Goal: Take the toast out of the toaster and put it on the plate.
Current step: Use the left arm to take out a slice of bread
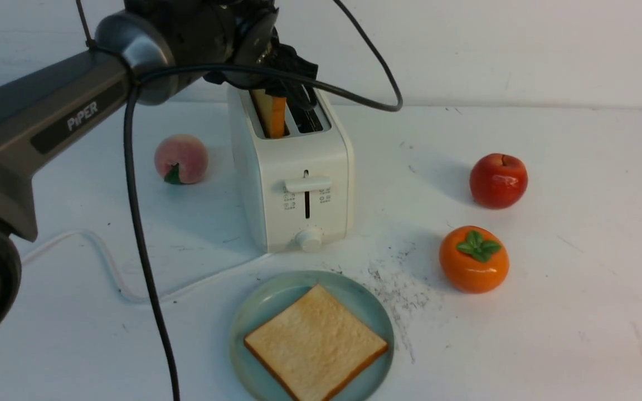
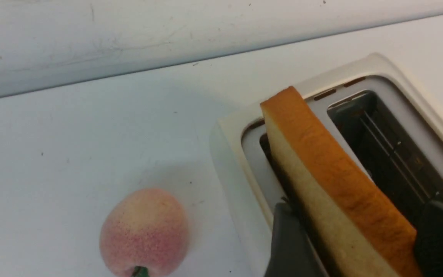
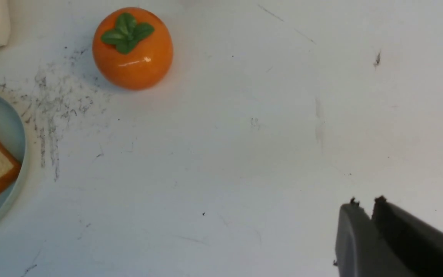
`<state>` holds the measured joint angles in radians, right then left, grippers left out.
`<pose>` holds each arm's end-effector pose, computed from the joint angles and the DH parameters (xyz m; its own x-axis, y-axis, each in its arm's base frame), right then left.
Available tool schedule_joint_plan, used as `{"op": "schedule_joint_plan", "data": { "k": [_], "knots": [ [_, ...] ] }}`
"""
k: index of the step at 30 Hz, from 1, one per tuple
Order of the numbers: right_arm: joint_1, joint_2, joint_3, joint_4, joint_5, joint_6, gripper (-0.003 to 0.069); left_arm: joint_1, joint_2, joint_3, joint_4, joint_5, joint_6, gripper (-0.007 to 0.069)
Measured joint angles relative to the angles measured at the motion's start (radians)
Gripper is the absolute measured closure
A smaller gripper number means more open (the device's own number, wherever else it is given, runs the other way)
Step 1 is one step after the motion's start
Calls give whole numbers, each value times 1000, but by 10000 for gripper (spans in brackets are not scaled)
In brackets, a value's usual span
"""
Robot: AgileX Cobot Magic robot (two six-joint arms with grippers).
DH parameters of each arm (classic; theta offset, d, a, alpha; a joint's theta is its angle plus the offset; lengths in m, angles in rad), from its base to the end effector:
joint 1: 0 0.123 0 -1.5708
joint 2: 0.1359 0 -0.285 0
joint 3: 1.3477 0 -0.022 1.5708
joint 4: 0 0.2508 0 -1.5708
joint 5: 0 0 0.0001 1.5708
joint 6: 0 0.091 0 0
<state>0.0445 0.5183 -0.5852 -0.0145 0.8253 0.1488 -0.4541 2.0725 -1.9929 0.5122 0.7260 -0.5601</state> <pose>0.0894 0.0030 0.3000 -0.6203 0.1110 -0.7765 0.0503 0.9935 0.1019 0.4521 -0.1877 0.3237 -0.5668 0.1069 -0.8169 0.0919 0.9936 0.0662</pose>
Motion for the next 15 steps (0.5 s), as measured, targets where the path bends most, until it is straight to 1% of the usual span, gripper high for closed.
{"op": "schedule_joint_plan", "data": {
  "k": [4, 7, 9, 11, 12, 13, 15],
  "knots": [
    [0, 0, 0, 0, 0, 0, 585, 0, 10, -1, 4, -13, 0, 201],
    [0, 0, 0, 0, 0, 0, 581, 0, 16, -3, 11, -17, 0, 218],
    [0, 0, 0, 0, 0, 0, 578, 0, 34, -2, 12, 20, 0, 257],
    [0, 0, 0, 1, 0, 0, 577, 0, 39, -2, 12, 22, 0, 289],
    [0, 0, 0, 1, 0, 0, 577, 0, 39, -2, 12, 22, 0, 289],
    [0, 0, 0, 0, 0, 0, 578, 0, 39, -2, 12, 22, 0, 320],
    [0, 0, 0, 0, 0, 0, 578, 0, 40, -2, 12, 21, 0, 352]
  ]
}}
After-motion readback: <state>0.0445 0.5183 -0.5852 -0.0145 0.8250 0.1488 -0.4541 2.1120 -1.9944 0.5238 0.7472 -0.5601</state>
